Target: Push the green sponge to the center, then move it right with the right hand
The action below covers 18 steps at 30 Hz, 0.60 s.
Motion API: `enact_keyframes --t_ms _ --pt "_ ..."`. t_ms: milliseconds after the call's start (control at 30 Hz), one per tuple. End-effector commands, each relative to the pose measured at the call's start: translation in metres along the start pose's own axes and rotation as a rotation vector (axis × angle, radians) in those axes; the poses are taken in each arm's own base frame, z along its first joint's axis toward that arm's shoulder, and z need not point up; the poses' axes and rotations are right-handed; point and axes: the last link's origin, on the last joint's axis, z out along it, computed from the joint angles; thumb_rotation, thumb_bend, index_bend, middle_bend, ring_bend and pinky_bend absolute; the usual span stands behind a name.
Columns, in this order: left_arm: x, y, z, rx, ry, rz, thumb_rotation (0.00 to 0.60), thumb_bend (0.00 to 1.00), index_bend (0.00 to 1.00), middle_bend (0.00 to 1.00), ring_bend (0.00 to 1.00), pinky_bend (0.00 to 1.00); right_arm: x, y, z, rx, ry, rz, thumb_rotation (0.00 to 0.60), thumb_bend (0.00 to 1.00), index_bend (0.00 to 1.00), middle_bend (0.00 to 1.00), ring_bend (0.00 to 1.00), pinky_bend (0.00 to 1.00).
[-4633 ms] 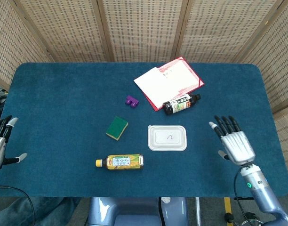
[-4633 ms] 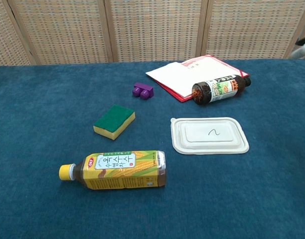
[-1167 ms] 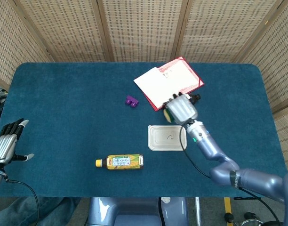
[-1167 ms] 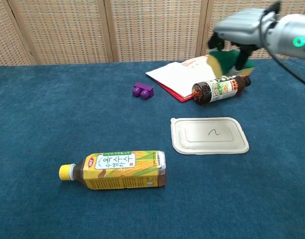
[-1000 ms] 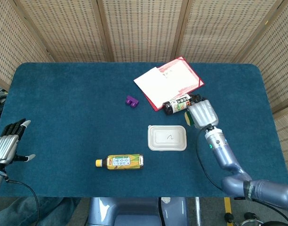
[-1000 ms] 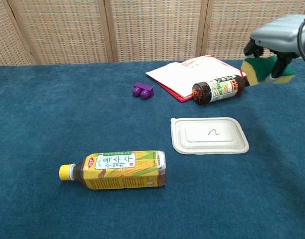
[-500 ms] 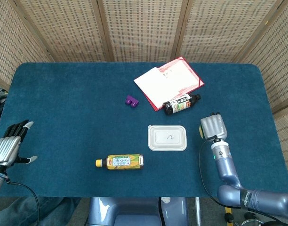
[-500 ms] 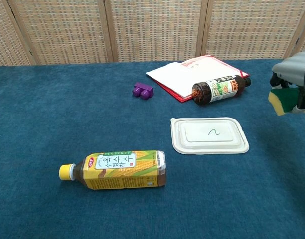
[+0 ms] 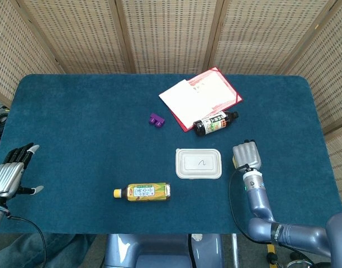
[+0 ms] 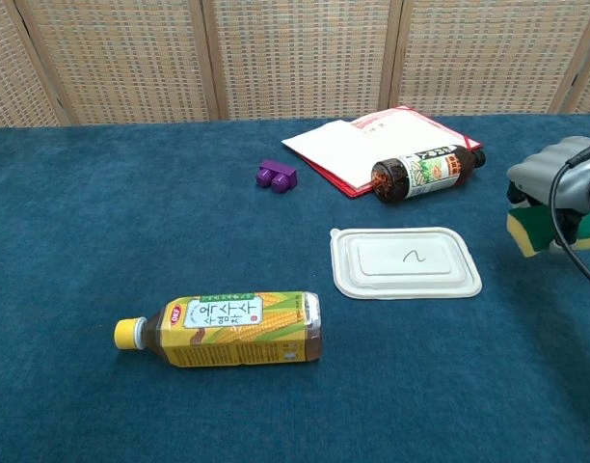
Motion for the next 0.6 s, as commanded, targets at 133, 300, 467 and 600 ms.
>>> enact_keyframes --t_ms 133,300,467,600 --pt "-0.001 0.0 0.001 0.004 -0.004 0.0 0.6 0.07 0.0 0.0 0.0 0.0 -0.011 -0.006 0.004 0.002 -0.028 -0.022 0.6 0.27 0.54 0.44 0.28 0.36" --pt "-0.001 -0.001 0.002 0.008 -0.007 0.001 0.6 0.07 0.0 0.0 0.0 0.0 -0.016 -0.01 0.006 0.005 -0.038 -0.034 0.6 0.27 0.53 0.44 0.27 0.36" --pt "-0.001 -0.002 0.003 0.011 -0.012 -0.001 0.6 0.07 0.0 0.0 0.0 0.0 -0.015 -0.016 0.007 0.013 -0.036 -0.032 0.6 0.27 0.53 0.43 0.26 0.36" --pt "-0.002 -0.001 0.003 0.01 -0.014 0.0 0.6 0.07 0.0 0.0 0.0 0.0 -0.015 -0.02 0.008 0.013 -0.039 -0.034 0.6 0.26 0.49 0.37 0.21 0.35"
